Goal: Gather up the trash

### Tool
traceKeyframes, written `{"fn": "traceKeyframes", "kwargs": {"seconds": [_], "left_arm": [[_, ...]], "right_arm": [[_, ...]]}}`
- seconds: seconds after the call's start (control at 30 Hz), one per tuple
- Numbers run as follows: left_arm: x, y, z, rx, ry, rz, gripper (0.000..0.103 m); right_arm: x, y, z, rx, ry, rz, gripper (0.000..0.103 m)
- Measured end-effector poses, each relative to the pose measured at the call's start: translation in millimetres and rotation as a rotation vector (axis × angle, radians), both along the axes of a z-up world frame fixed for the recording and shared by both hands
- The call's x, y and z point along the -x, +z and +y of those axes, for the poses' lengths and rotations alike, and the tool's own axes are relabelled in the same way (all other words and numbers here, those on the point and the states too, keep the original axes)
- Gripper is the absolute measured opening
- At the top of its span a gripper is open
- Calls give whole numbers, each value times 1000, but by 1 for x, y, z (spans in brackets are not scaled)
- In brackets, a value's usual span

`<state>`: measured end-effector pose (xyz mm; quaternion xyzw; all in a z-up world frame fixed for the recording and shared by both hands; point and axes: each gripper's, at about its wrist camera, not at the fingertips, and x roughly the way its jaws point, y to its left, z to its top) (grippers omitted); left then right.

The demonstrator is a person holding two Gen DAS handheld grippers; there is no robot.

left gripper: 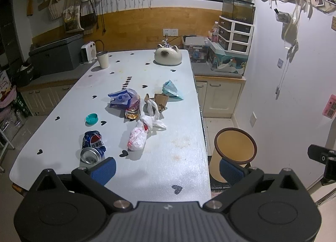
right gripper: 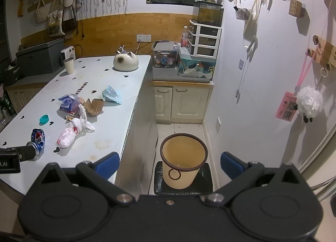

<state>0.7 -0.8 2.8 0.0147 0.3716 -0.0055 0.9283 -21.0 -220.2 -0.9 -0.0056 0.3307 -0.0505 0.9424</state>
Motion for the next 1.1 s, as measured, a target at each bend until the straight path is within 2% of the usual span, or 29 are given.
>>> {"fn": "traceKeyframes", "kwargs": {"seconds": [1.1], "left_arm": [[1,5,1,-1,0,-7,103]], "right_arm": [[3,2,-1,1,0,-4,103]]}}
